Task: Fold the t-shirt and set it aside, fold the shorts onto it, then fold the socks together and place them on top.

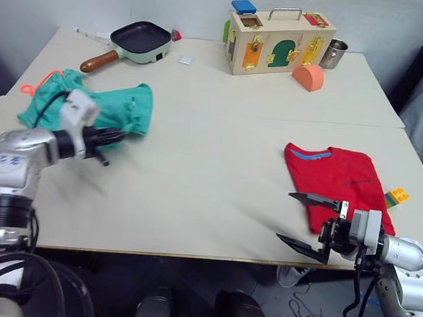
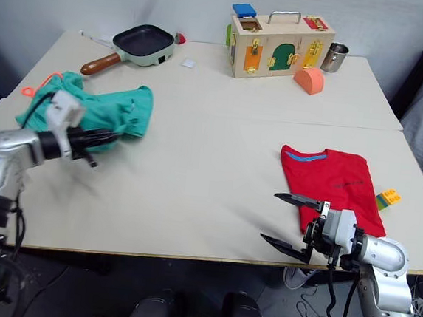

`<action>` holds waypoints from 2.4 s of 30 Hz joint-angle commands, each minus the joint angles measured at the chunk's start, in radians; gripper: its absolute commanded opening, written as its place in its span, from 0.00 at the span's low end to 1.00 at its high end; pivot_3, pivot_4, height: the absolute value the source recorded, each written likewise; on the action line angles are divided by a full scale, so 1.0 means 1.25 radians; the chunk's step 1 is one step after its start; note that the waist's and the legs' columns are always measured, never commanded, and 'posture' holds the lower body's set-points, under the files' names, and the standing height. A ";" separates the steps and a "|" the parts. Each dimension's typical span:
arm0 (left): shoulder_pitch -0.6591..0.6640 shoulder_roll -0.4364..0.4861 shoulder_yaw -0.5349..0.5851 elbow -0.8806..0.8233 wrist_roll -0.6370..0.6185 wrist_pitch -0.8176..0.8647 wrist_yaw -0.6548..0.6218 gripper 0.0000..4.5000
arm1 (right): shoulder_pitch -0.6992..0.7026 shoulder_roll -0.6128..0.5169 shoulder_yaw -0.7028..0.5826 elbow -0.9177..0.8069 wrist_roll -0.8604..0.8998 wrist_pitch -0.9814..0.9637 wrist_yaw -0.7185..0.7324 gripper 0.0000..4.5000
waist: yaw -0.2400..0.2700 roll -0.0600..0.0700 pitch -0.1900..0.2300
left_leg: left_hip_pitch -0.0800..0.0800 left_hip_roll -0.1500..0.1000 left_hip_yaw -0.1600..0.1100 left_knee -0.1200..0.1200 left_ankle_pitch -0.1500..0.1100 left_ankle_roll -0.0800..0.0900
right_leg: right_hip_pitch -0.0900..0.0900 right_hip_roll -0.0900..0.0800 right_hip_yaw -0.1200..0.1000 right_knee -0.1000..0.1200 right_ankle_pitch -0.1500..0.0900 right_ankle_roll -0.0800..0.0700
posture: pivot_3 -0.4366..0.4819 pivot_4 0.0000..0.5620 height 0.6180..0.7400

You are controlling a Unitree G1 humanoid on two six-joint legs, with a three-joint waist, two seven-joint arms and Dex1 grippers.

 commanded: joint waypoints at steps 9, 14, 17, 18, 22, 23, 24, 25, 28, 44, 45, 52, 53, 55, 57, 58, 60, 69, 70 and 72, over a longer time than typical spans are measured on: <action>-0.021 -0.353 -0.245 -0.095 -0.005 0.054 0.005 0.01 | 0.052 -0.049 -0.040 -0.052 -0.015 0.004 -0.048 1.00 | -0.015 -0.002 0.001 | 0.000 0.000 0.000 0.002 0.002 0.000 | 0.000 0.001 0.002 0.000 -0.001 0.002 | 0.48 0.27 1.00; -0.001 -0.379 -0.276 -0.132 0.024 0.067 0.031 0.15 | 0.092 -0.070 -0.051 -0.121 -0.015 0.042 -0.088 1.00 | -0.020 -0.002 0.001 | 0.001 0.000 -0.001 0.001 0.003 0.000 | 0.000 0.001 0.003 0.000 -0.001 0.002 | 0.48 0.27 1.00; 0.032 -0.279 -0.233 -0.198 0.021 0.035 -0.017 0.35 | 0.076 -0.093 -0.047 -0.154 -0.012 0.086 -0.113 1.00 | -0.024 -0.001 0.001 | 0.002 0.000 -0.002 0.000 0.003 -0.001 | 0.000 0.002 0.003 0.000 -0.001 0.002 | 0.48 0.27 1.00; 0.041 -0.242 -0.222 -0.218 0.018 0.022 -0.039 0.42 | 0.063 -0.100 -0.042 -0.158 -0.016 0.099 -0.119 1.00 | -0.027 -0.001 0.001 | 0.003 0.000 -0.002 -0.001 0.003 -0.001 | 0.000 0.002 0.004 0.001 -0.001 0.002 | 0.48 0.27 1.00; 0.095 -0.085 -0.148 -0.275 -0.002 -0.044 -0.127 0.63 | -0.031 -0.117 0.022 -0.145 -0.056 0.136 -0.119 1.00 | -0.034 -0.001 0.001 | 0.003 0.000 -0.004 -0.001 0.003 -0.002 | 0.000 0.002 0.004 0.001 -0.001 0.001 | 0.48 0.27 1.00; 0.112 -0.048 -0.128 -0.281 -0.002 -0.050 -0.142 0.63 | -0.060 -0.115 0.043 -0.137 -0.074 0.136 -0.116 1.00 | -0.037 -0.001 0.001 | 0.002 0.000 -0.004 -0.001 0.003 -0.002 | 0.000 0.002 0.004 0.001 -0.001 0.001 | 0.48 0.27 1.00; 0.138 -0.003 -0.112 -0.284 0.010 -0.083 -0.163 0.63 | -0.094 -0.111 0.070 -0.122 -0.107 0.129 -0.118 1.00 | -0.038 -0.001 0.001 | 0.002 0.000 -0.004 -0.001 0.003 -0.002 | 0.000 0.002 0.004 0.000 -0.001 0.001 | 0.48 0.27 1.00; 0.163 0.036 -0.104 -0.283 0.032 -0.111 -0.172 0.63 | -0.125 -0.107 0.095 -0.105 -0.133 0.122 -0.118 1.00 | -0.039 -0.001 0.001 | 0.002 0.000 -0.004 -0.002 0.003 -0.002 | 0.000 0.002 0.004 0.000 -0.001 0.001 | 0.48 0.27 1.00; 0.245 0.126 -0.081 -0.296 0.058 -0.124 -0.184 0.70 | -0.197 -0.107 0.168 -0.063 -0.201 0.132 -0.108 1.00 | -0.039 -0.001 0.001 | 0.002 0.000 -0.003 -0.002 0.002 -0.002 | -0.001 0.001 0.004 0.000 -0.002 0.000 | 0.48 0.27 1.00; 0.458 0.205 -0.032 -0.280 0.234 -0.192 -0.011 0.96 | -0.420 -0.036 0.368 0.293 -0.409 0.025 -0.045 0.64 | -0.049 0.000 0.001 | 0.004 0.000 -0.002 -0.002 0.001 -0.002 | 0.000 0.000 0.003 0.001 -0.002 0.000 | 0.48 0.27 1.00; 0.456 0.200 -0.035 -0.267 0.244 -0.196 0.002 0.91 | -0.424 -0.030 0.372 0.298 -0.417 0.039 -0.051 0.57 | -0.049 0.001 0.001 | 0.005 0.000 -0.003 -0.003 0.001 -0.002 | 0.001 0.000 0.003 0.002 -0.002 0.000 | 0.48 0.27 1.00; 0.511 0.232 -0.015 -0.238 0.204 -0.219 -0.061 0.47 | -0.434 -0.062 0.384 0.274 -0.411 0.096 0.015 0.03 | -0.048 0.006 -0.002 | 0.007 0.001 -0.003 -0.003 0.001 -0.004 | 0.001 0.000 0.003 0.004 -0.002 -0.002 | 0.48 0.27 1.00; 0.518 0.235 -0.008 -0.233 0.196 -0.228 -0.072 0.40 | -0.426 -0.074 0.382 0.251 -0.402 0.115 0.032 0.00 | -0.048 0.006 -0.003 | 0.007 0.001 -0.003 -0.003 0.001 -0.004 | 0.000 0.000 0.003 0.004 -0.002 -0.002 | 0.48 0.27 1.00; 0.539 0.245 0.012 -0.221 0.178 -0.246 -0.102 0.26 | -0.395 -0.107 0.379 0.172 -0.366 0.176 0.077 0.00 | -0.046 0.007 -0.003 | 0.006 0.001 -0.003 -0.004 0.001 -0.003 | -0.001 0.000 0.003 0.004 -0.002 -0.003 | 0.48 0.27 1.00; 0.562 0.253 0.042 -0.223 0.141 -0.250 -0.131 0.12 | -0.362 -0.133 0.373 0.094 -0.321 0.247 0.106 0.00 | -0.045 0.007 -0.003 | 0.006 0.002 -0.003 -0.004 0.000 -0.005 | -0.001 0.001 0.002 0.004 -0.003 -0.005 | 0.48 0.27 1.00; 0.575 0.257 0.060 -0.226 0.120 -0.256 -0.151 0.05 | -0.344 -0.149 0.370 0.050 -0.298 0.281 0.119 0.00 | -0.045 0.007 -0.003 | 0.006 0.003 -0.003 -0.005 0.000 -0.006 | -0.001 0.001 0.001 0.004 -0.004 -0.005 | 0.48 0.27 1.00; 0.602 0.263 0.094 -0.230 0.083 -0.283 -0.196 0.00 | -0.311 -0.180 0.362 -0.024 -0.264 0.332 0.139 0.00 | -0.047 0.008 -0.003 | 0.005 0.004 -0.003 -0.005 -0.002 -0.006 | -0.002 0.002 0.001 0.003 -0.004 -0.006 | 0.48 0.27 1.00; 0.794 0.293 0.260 -0.263 -0.064 -0.386 -0.449 0.00 | -0.146 -0.295 0.322 -0.349 -0.075 0.568 0.127 0.00 | -0.040 0.005 -0.001 | 0.002 0.004 -0.003 -0.003 -0.009 -0.002 | -0.002 0.002 0.000 -0.001 -0.004 -0.005 | 0.48 0.27 1.00; 0.810 0.294 0.277 -0.266 -0.068 -0.387 -0.457 0.00 | -0.142 -0.296 0.320 -0.364 -0.061 0.587 0.119 0.00 | -0.039 0.005 -0.001 | 0.002 0.004 -0.003 -0.002 -0.009 -0.003 | -0.002 0.002 0.000 -0.001 -0.004 -0.005 | 0.48 0.27 1.00; 0.846 0.299 0.316 -0.274 -0.075 -0.381 -0.477 0.00 | -0.139 -0.301 0.317 -0.385 -0.036 0.626 0.109 0.00 | -0.039 0.005 -0.001 | 0.002 0.004 -0.003 -0.003 -0.010 -0.003 | -0.002 0.002 0.000 -0.002 -0.004 -0.005 | 0.48 0.27 1.00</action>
